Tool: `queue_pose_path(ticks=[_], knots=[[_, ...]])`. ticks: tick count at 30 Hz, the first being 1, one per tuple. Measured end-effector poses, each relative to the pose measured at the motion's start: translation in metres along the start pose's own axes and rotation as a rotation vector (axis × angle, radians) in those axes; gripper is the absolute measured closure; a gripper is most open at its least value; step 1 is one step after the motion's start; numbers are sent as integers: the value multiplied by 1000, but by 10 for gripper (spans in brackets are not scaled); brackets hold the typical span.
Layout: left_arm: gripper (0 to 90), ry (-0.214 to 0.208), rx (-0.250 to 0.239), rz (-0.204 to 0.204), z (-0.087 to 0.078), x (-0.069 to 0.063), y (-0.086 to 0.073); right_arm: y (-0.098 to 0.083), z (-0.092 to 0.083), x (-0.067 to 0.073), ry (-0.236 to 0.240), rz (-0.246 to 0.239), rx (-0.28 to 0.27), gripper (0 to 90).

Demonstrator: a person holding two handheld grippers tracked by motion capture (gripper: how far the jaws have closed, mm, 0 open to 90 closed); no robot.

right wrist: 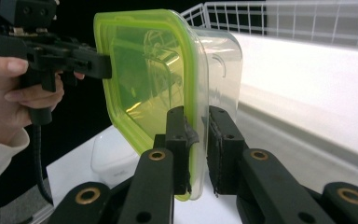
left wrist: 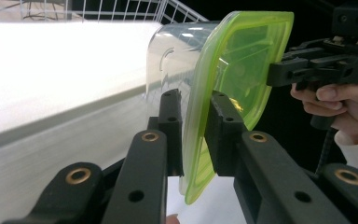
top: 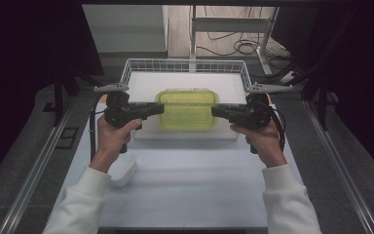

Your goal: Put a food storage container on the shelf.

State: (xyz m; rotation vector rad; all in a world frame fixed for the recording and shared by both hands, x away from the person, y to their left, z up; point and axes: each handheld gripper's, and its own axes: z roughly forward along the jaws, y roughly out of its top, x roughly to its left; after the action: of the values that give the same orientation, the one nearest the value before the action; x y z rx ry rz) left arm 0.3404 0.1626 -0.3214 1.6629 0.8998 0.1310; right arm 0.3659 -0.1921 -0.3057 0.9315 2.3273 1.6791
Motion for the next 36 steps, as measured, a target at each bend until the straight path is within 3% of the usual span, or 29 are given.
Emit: queue_pose_path(ticks=[10, 17, 27, 36], knots=[[775, -1, -9, 10, 3, 4, 27, 25, -1, -7, -11, 0, -6, 793], [774, 7, 16, -5, 13, 17, 43, 34, 8, -27, 4, 33, -11, 793], [776, 16, 54, -25, 34, 42, 70, 52, 23, -56, 0, 84, 6, 794], [781, 7, 114, -100, 56, 74, 76, 60, 42, -83, -7, 147, 41, 794]])
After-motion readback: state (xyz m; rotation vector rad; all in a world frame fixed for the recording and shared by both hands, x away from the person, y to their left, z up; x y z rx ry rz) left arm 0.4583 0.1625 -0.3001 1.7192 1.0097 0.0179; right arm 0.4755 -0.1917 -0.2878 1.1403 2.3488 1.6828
